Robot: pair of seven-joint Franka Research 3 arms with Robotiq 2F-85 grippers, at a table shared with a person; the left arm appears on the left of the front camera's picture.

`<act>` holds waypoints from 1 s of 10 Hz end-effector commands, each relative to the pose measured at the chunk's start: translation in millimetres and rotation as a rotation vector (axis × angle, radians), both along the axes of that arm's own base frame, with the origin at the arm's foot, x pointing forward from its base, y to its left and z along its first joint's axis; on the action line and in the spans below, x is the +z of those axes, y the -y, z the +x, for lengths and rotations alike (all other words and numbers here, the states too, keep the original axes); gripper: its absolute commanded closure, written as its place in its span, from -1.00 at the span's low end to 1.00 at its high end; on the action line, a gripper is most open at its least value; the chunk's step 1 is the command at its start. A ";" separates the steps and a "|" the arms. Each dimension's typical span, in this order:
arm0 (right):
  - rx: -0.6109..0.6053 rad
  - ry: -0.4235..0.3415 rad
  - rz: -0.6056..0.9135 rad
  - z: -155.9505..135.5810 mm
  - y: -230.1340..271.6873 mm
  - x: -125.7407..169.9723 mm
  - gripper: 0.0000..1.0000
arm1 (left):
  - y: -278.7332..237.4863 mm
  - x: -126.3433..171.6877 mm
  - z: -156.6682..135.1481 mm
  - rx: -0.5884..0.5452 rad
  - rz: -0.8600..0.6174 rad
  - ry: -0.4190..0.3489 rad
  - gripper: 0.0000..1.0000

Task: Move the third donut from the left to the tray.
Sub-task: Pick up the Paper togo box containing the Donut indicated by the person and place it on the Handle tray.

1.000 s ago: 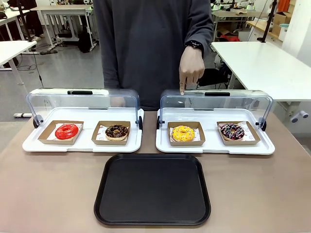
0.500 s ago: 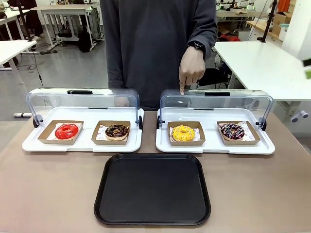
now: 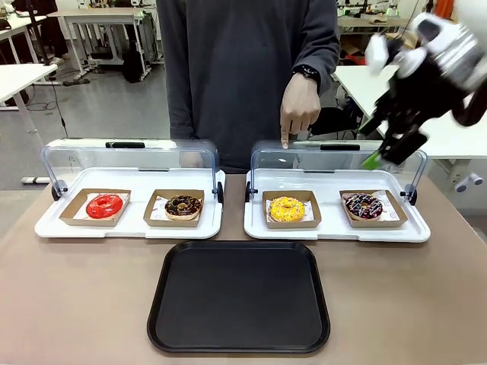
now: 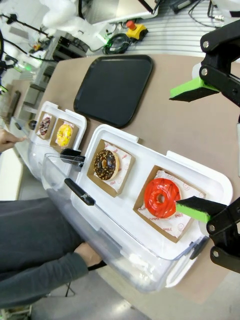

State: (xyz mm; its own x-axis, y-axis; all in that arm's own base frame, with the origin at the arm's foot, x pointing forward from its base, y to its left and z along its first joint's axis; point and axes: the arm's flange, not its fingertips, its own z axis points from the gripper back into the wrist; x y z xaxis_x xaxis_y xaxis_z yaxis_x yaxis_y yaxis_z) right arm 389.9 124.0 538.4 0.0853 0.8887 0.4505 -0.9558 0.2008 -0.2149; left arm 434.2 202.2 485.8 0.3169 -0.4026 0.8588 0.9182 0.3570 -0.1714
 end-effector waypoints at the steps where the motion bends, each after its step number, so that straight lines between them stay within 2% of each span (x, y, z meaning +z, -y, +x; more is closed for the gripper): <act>1: -0.021 0.047 -0.085 7.3 -15.2 -39.7 -1.00 | 0.3 1.8 -1.5 -0.001 0.001 -0.004 -1.00; 4: 0.014 0.097 -0.117 -5.5 -24.7 -89.5 -1.00 | 0.3 1.8 -1.5 -0.001 0.001 -0.004 -1.00; 5: 0.022 0.073 -0.068 -7.2 -21.5 -92.9 -1.00 | 0.3 1.8 -1.5 -0.001 0.001 -0.004 -1.00; 6: 0.042 0.068 -0.119 -1.5 -27.2 -84.3 -1.00 | 0.3 1.8 -1.5 -0.001 0.001 -0.004 -1.00; 10: 0.042 0.068 -0.119 -1.5 -27.2 -84.3 -1.00 | 0.3 1.8 -1.5 -0.001 0.001 -0.004 -1.00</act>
State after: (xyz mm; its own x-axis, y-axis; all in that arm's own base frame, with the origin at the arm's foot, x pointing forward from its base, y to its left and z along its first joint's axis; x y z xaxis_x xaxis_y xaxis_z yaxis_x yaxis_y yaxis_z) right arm 388.1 147.2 450.0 -0.0016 0.9366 0.3504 -0.9444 0.1138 -0.3085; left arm 434.1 202.5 485.8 0.3172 -0.4024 0.8588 0.9180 0.3576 -0.1715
